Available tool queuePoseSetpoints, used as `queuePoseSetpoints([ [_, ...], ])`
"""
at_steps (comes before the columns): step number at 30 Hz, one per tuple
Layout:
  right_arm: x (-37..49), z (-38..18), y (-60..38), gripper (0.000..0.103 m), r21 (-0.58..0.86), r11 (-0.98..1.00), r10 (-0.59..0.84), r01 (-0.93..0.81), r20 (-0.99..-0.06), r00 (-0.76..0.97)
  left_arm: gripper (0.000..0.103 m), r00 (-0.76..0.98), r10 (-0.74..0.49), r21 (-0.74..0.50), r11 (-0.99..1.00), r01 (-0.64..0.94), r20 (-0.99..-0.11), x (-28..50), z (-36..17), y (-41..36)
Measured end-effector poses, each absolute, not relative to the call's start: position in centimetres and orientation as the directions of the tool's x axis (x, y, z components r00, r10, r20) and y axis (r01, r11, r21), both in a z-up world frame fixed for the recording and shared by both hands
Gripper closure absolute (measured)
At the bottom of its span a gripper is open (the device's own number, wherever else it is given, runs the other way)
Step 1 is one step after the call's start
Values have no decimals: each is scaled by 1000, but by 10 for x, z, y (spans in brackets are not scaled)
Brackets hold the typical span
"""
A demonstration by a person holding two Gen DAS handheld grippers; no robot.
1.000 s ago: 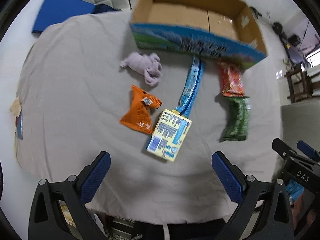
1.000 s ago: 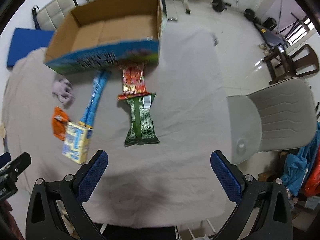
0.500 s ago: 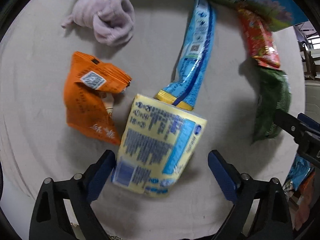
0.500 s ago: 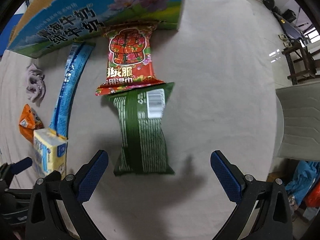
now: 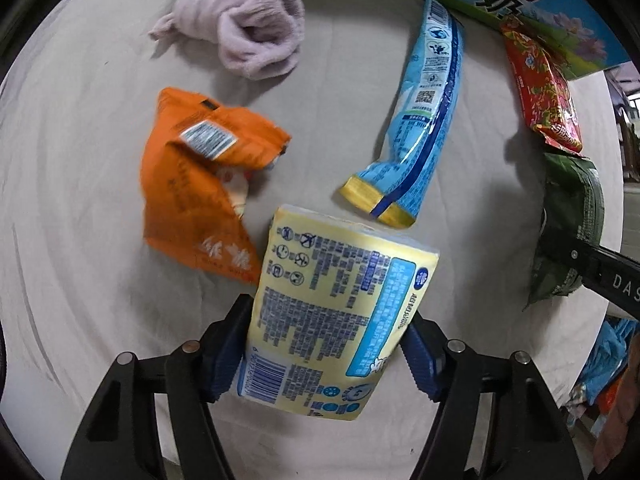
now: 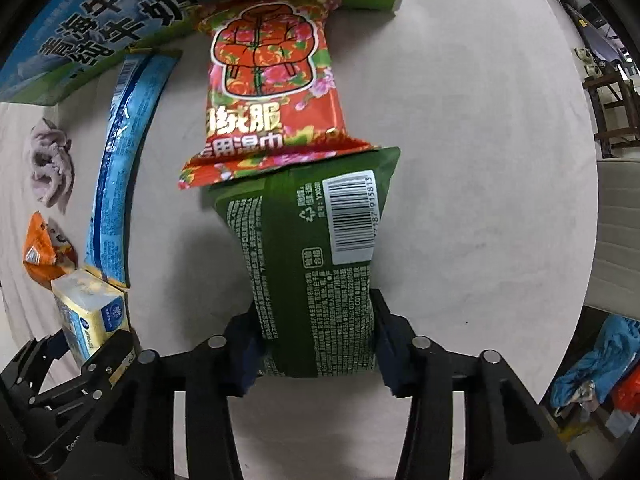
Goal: Organize soft objects
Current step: 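Grasp the yellow tissue pack with left tool while right tool grasps green snack bag, then carry both packs into the cardboard box and open both tools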
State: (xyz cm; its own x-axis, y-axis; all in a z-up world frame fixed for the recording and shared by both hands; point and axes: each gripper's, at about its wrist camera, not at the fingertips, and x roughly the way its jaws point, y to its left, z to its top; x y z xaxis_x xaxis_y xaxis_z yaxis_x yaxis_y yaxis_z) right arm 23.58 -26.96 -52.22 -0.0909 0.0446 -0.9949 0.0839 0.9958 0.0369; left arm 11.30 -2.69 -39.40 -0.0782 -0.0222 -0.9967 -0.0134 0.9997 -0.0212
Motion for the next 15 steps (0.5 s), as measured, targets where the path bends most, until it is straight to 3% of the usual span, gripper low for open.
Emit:
queuePoseSetpoints([
  [8, 199, -503, -269, 63, 89, 994, 94, 70, -993, -72, 36, -28, -53, -51, 997, -61, -998, 105, -382, -18],
  [15, 184, -450, -273, 63, 179, 983, 179, 38, -984, 5, 37, 110, -130, -137, 989, -58, -985, 102, -305, -26],
])
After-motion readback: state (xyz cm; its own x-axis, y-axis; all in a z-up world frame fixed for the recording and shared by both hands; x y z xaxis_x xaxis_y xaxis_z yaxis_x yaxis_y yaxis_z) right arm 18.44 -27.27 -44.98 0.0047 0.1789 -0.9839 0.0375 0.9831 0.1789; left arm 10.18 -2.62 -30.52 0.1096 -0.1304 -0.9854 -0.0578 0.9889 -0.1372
